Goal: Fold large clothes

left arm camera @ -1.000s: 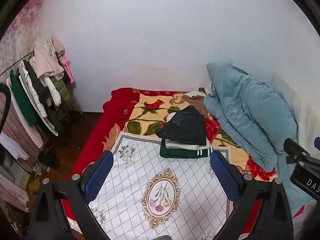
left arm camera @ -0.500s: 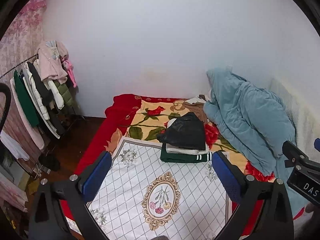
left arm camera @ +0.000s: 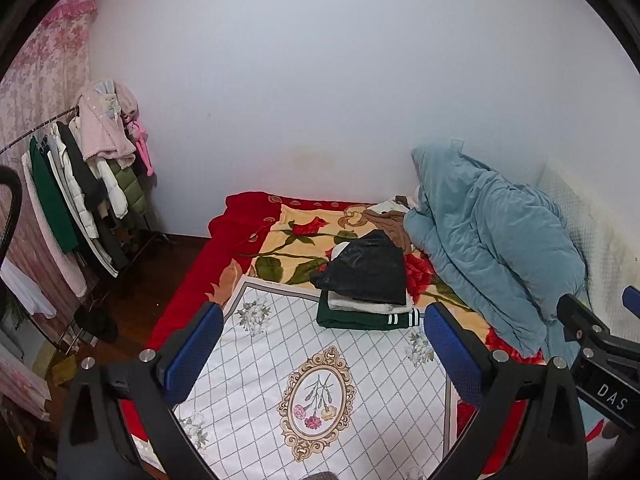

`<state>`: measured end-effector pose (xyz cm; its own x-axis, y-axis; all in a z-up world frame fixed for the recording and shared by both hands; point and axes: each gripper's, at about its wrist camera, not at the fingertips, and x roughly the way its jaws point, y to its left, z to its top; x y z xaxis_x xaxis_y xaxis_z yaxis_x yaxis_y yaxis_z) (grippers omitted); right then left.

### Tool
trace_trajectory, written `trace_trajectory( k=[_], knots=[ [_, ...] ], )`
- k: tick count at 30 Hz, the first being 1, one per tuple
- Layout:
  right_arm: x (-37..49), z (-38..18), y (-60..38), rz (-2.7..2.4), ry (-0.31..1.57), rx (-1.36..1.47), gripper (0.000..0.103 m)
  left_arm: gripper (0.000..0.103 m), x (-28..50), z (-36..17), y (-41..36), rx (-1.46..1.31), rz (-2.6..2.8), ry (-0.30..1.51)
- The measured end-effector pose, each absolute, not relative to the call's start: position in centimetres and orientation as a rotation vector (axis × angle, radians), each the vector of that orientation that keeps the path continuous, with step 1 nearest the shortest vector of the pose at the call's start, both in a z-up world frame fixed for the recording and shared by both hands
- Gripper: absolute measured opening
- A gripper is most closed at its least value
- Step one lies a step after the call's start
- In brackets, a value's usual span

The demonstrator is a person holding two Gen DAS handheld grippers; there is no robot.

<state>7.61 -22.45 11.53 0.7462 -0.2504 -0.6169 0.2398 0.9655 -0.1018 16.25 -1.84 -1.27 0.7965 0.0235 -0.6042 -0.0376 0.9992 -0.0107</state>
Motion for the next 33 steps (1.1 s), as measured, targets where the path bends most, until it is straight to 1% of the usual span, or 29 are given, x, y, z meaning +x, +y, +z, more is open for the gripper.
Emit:
trace_trajectory(
  k=[33],
  knots=[
    [6.8, 12.1, -22.5, -0.255, 0.663, -0.012, 0.103, 0.102, 15.3, -0.6, -3.2, -0.01, 0.039, 0.625]
  ],
)
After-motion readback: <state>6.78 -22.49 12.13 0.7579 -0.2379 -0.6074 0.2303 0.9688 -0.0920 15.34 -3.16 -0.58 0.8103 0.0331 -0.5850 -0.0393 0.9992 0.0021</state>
